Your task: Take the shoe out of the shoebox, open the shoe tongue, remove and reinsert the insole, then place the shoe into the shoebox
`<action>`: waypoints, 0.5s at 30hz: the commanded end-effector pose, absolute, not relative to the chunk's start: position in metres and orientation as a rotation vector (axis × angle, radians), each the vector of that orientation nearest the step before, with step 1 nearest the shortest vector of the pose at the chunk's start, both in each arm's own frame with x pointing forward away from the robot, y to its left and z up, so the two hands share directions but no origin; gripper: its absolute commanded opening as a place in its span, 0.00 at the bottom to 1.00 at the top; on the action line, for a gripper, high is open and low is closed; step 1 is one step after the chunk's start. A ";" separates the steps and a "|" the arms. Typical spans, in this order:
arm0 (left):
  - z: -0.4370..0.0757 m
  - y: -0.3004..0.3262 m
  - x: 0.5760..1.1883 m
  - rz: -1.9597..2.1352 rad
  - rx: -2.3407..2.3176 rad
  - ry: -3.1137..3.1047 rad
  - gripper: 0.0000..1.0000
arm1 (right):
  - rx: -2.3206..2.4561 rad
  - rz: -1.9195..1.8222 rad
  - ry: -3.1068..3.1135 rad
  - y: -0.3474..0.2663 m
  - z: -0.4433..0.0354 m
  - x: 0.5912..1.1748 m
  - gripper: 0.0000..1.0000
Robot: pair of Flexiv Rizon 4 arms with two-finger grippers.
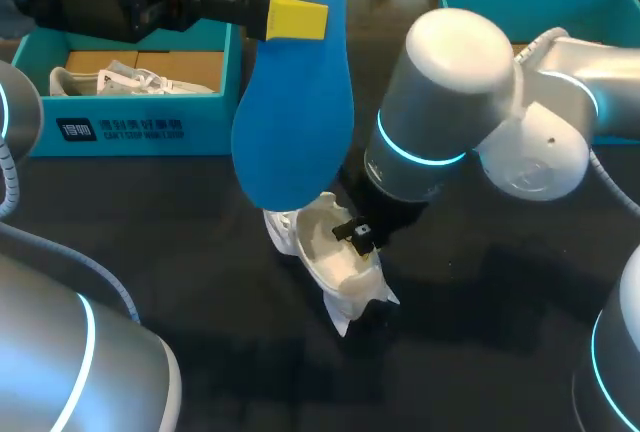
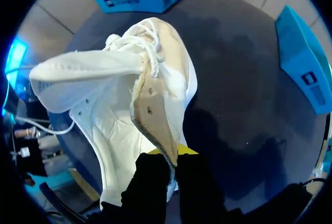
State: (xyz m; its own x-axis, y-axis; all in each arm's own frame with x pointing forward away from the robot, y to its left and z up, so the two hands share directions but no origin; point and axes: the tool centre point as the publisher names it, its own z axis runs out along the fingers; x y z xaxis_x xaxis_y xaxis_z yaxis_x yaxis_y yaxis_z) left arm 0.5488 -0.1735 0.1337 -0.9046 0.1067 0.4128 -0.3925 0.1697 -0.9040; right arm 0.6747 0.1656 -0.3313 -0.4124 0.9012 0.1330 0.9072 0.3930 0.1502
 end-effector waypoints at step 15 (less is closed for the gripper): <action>0.134 -0.174 0.549 1.781 0.271 -2.073 0.00 | -2.212 -0.325 -2.152 0.148 -0.348 0.673 0.00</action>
